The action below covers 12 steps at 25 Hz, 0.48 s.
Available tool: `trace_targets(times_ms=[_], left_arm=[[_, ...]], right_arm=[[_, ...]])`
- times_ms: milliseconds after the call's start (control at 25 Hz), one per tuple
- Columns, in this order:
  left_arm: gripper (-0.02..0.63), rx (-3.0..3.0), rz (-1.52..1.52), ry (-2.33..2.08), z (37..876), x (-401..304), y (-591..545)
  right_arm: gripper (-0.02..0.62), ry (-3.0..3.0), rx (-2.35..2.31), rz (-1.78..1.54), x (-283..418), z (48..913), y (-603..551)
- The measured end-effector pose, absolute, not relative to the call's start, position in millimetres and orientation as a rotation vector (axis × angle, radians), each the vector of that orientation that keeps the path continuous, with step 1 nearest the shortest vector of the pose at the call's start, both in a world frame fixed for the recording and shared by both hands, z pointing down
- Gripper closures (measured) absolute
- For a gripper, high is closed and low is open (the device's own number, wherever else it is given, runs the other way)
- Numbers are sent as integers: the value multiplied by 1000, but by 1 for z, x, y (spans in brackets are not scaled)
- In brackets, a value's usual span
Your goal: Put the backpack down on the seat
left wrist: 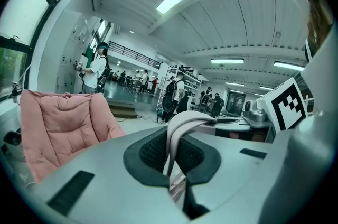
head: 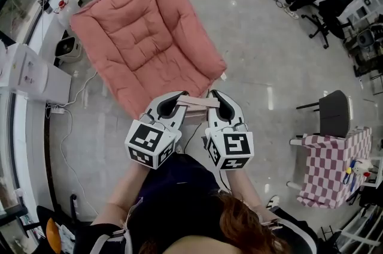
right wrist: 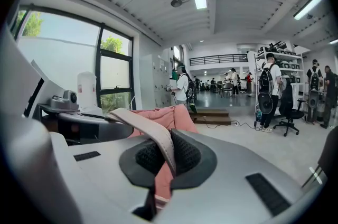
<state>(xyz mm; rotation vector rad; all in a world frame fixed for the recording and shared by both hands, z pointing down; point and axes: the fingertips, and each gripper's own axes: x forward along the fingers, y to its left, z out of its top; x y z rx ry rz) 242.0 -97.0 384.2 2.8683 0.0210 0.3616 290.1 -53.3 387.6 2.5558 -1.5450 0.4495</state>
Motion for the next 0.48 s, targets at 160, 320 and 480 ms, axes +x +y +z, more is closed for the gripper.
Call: trace_targets(times_ms=[160, 320, 480], left_arm=[[586, 2889, 337, 22, 373, 262, -125], [586, 2912, 337, 29, 367, 282, -154], [586, 2926, 327, 31, 364, 305, -185]], right_arm=[[561, -1570, 2536, 419, 303, 376, -77], [561, -1591, 2537, 423, 320, 370, -104], [561, -1604, 2531, 423, 338, 369, -133]])
